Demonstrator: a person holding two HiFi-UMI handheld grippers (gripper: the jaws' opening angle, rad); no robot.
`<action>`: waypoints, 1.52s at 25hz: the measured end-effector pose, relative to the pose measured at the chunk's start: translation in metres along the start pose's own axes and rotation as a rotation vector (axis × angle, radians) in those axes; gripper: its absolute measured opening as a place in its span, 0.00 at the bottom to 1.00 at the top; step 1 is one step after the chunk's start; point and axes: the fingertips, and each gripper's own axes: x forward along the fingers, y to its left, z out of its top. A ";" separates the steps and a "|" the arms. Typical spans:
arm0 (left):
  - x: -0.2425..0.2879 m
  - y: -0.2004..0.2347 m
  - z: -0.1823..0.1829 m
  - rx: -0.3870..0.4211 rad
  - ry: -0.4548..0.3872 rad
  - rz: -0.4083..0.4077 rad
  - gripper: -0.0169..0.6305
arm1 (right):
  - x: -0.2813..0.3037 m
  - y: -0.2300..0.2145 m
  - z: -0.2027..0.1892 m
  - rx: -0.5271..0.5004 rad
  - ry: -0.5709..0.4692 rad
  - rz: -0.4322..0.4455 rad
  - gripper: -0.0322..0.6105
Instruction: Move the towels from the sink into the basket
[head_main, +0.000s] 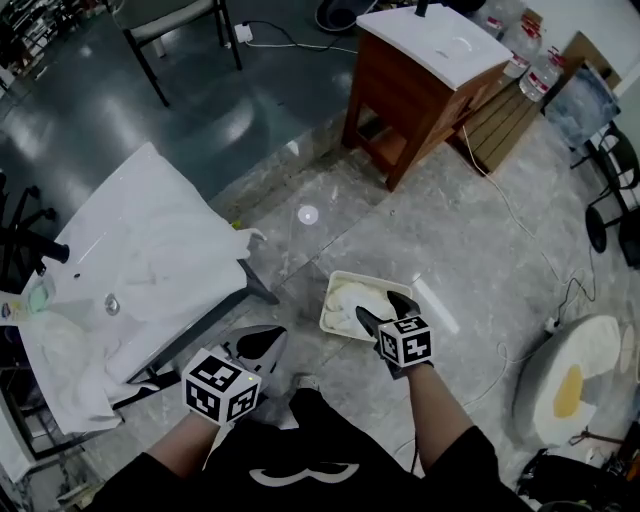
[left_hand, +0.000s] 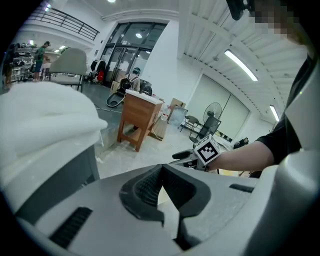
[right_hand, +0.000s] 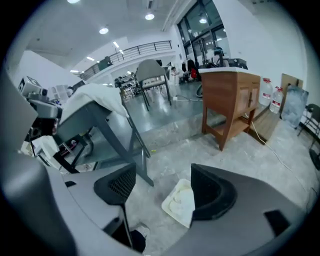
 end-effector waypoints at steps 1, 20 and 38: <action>-0.011 -0.001 0.003 0.003 -0.014 0.001 0.04 | -0.006 0.016 0.016 -0.025 -0.028 0.020 0.55; -0.351 0.054 -0.019 -0.102 -0.291 0.362 0.04 | -0.118 0.431 0.202 -0.490 -0.321 0.536 0.55; -0.594 0.114 -0.163 -0.300 -0.472 0.647 0.04 | -0.076 0.737 0.114 -0.767 -0.145 0.800 0.55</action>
